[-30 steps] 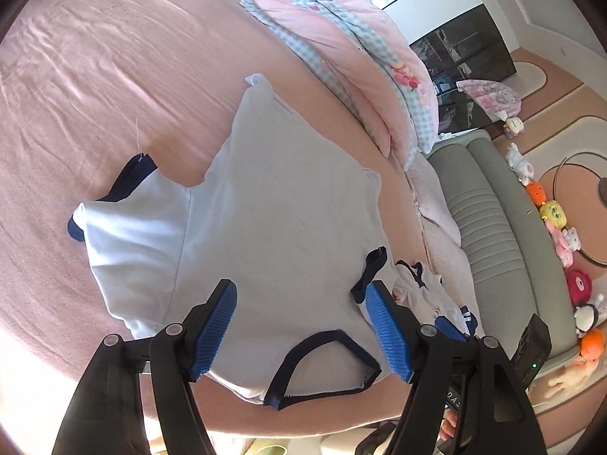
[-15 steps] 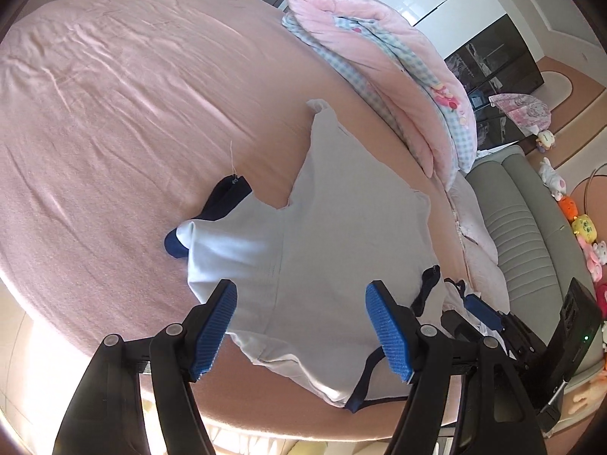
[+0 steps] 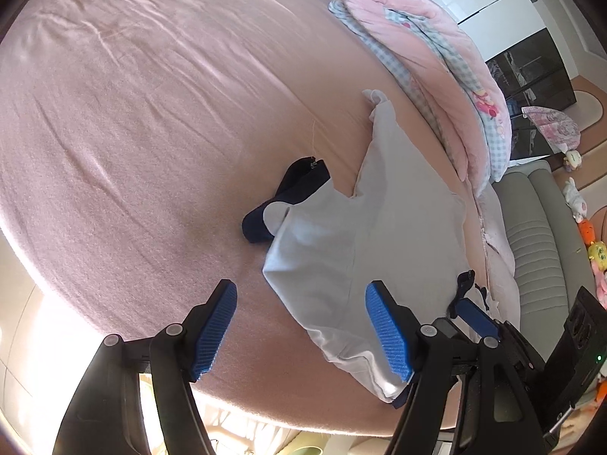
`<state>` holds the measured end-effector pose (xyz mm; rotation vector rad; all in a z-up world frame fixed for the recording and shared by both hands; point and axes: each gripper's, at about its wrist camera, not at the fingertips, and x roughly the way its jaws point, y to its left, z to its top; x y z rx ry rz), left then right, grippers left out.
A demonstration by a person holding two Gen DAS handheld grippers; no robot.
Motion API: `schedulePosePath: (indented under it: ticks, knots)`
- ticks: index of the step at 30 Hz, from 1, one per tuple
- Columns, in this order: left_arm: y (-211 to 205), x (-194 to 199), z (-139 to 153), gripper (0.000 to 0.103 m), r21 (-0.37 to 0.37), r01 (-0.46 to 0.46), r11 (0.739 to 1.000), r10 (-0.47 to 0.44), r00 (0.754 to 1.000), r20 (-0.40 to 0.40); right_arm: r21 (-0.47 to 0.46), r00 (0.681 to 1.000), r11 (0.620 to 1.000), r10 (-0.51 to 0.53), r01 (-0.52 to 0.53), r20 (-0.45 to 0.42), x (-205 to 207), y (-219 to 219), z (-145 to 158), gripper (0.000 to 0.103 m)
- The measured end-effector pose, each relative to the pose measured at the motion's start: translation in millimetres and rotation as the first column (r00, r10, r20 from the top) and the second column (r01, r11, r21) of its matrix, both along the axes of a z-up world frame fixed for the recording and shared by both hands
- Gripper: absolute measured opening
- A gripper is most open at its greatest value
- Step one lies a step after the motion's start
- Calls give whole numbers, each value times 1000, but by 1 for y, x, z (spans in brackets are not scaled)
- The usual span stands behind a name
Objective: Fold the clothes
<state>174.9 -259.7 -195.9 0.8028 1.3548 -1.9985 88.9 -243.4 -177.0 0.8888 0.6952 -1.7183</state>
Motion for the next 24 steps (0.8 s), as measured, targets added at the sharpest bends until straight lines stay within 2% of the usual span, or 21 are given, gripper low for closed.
schedulePosePath:
  ticks: [2, 7, 10, 12, 14, 16, 18, 19, 24]
  knots:
    - [-5, 0, -9, 69, 40, -9, 999, 9, 1000, -8, 3, 998, 1000, 26, -26, -50, 13, -2, -1, 58]
    - [-8, 8, -14, 69, 72, -17, 997, 23, 997, -74, 44, 974, 991, 135, -129, -184, 41, -1, -8, 58]
    - [-10, 15, -17, 69, 125, -31, 992, 50, 987, -151, 83, 956, 982, 187, -172, -225, 53, 1, -18, 58]
    - [-14, 17, -19, 69, 170, -29, 985, 69, 970, -234, 105, 947, 975, 214, -194, -240, 59, 2, -25, 58]
    - [-20, 14, -23, 68, 211, -26, 977, 84, 959, -272, 118, 943, 972, 228, -204, -243, 63, 3, -30, 58]
    - [-23, 10, -27, 64, 229, -24, 973, 89, 956, -279, 128, 942, 969, 238, -212, -237, 66, 4, -33, 58]
    - [-25, 6, -30, 53, 231, -25, 973, 88, 961, -263, 136, 940, 966, 246, -219, -235, 68, 5, -35, 58]
    - [-25, 5, -30, 51, 232, -26, 972, 87, 962, -257, 134, 938, 966, 248, -221, -244, 69, 6, -34, 58]
    - [-26, 2, -33, 49, 252, -17, 968, 84, 963, -256, 108, 947, 966, 252, -235, -200, 71, 9, -27, 58]
